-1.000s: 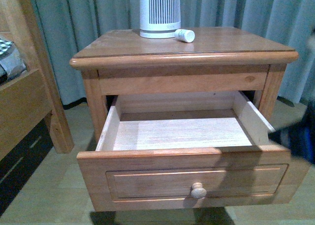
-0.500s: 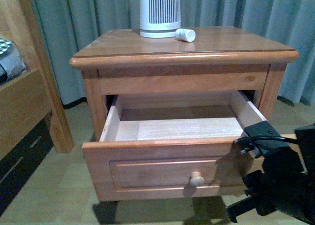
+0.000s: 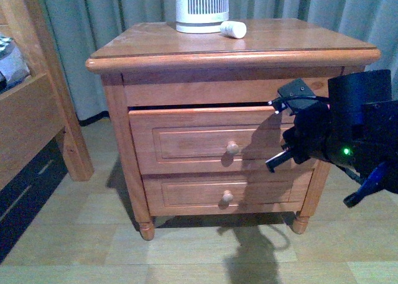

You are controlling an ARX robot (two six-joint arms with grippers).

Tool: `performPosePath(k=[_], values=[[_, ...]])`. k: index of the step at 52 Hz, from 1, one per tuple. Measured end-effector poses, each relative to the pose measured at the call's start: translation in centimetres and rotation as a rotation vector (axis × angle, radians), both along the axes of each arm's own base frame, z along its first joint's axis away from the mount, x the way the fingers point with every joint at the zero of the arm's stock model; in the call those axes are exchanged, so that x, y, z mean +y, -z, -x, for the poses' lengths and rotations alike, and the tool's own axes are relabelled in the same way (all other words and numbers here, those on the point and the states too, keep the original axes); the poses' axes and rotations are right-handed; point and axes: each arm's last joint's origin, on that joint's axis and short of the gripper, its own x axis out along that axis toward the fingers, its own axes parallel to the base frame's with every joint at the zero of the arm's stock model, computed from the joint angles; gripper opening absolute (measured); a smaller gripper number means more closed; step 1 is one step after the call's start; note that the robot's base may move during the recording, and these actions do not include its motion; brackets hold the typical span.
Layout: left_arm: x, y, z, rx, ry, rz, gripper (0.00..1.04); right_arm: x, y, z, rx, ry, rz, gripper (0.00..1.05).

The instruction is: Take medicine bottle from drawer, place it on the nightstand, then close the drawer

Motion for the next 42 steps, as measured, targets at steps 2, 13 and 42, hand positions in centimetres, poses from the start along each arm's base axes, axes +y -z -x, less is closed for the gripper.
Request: performPosePath(k=[2,13,42], values=[[0.0,0.0,0.0,0.000,0.000,0.000,0.98,-0.3,-0.3,-0.5,-0.004,0.010,0.005,0.03],[0.0,0.0,0.0,0.000,0.000,0.000,0.98,-0.6,-0.3,-0.1,-0.007,0.013,-0.026,0.03],[0.0,0.0,0.0,0.000,0.000,0.000,0.98,-2.7,-14.0,17.9,0.097,0.024,-0.749,0.03]])
